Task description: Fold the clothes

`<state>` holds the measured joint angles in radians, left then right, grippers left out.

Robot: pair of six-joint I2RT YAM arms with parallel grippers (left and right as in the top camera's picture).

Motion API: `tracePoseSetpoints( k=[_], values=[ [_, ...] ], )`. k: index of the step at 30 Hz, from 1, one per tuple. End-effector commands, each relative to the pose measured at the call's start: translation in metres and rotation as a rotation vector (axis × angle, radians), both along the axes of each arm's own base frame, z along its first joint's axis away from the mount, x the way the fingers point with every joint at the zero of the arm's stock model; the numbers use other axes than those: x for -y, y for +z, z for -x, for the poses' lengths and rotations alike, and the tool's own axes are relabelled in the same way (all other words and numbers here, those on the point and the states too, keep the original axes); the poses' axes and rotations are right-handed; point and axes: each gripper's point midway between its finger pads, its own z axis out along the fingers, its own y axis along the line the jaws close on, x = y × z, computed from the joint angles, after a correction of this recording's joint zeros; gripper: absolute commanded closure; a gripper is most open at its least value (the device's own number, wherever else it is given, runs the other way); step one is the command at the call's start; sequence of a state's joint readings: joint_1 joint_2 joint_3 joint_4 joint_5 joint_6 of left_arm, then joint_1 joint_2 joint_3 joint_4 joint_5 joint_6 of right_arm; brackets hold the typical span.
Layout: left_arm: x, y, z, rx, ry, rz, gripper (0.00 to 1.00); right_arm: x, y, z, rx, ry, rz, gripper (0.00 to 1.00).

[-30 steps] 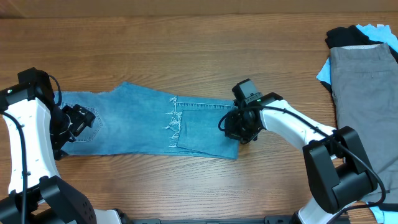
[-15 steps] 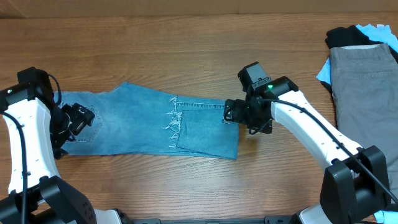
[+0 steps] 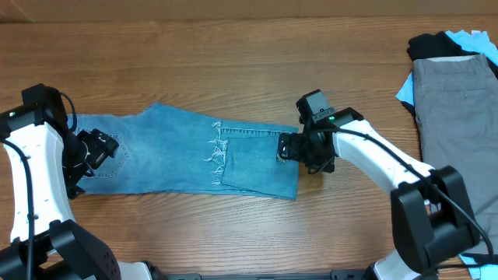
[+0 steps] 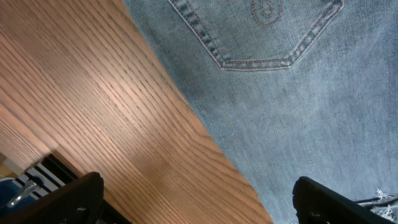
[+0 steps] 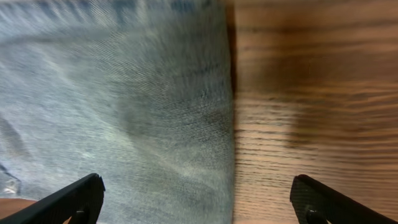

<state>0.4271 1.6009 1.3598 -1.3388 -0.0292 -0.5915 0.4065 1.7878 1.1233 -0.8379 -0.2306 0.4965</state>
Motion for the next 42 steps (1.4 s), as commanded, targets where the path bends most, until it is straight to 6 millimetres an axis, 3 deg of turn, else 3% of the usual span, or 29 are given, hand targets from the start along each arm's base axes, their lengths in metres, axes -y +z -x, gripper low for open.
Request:
tracePoseSetpoints(
  k=[1,4,9,19,26,30,31,33,37,42],
  values=[
    [0.002,-0.001,0.001,-0.002,-0.027,0.006,0.0,-0.005,-0.007,0.005,-0.033,0.01,-0.029,0.0],
    [0.002,-0.001,0.0,-0.001,-0.027,0.005,0.0,-0.008,-0.006,0.002,-0.024,0.011,-0.046,0.09],
    [0.002,-0.001,0.001,-0.001,-0.027,0.005,0.0,-0.008,-0.006,0.002,-0.022,0.011,-0.047,0.34],
    [0.002,-0.001,0.001,-0.002,-0.034,0.006,0.0,-0.012,-0.007,0.001,-0.022,0.014,-0.067,0.34],
    [0.002,-0.001,0.001,-0.004,-0.034,0.007,0.0,-0.011,-0.021,0.006,-0.046,0.015,-0.07,0.35],
    [0.002,-0.001,0.001,-0.004,-0.034,0.007,0.0,-0.014,-0.023,0.008,-0.056,0.017,-0.083,0.59],
    [0.002,-0.001,0.001,-0.004,-0.034,0.007,0.0,-0.015,-0.023,0.008,-0.055,0.017,-0.089,0.74],
    [0.002,-0.001,0.001,-0.004,-0.034,0.007,0.0,-0.015,-0.023,0.006,-0.049,0.016,-0.091,0.93],
    [0.002,-0.001,0.001,-0.004,-0.034,0.006,0.0,-0.016,-0.013,-0.001,-0.038,0.005,-0.095,0.96],
    [0.002,-0.001,0.001,-0.004,-0.034,0.006,0.0,-0.017,0.022,-0.022,0.023,-0.036,-0.066,0.96]
  ],
)
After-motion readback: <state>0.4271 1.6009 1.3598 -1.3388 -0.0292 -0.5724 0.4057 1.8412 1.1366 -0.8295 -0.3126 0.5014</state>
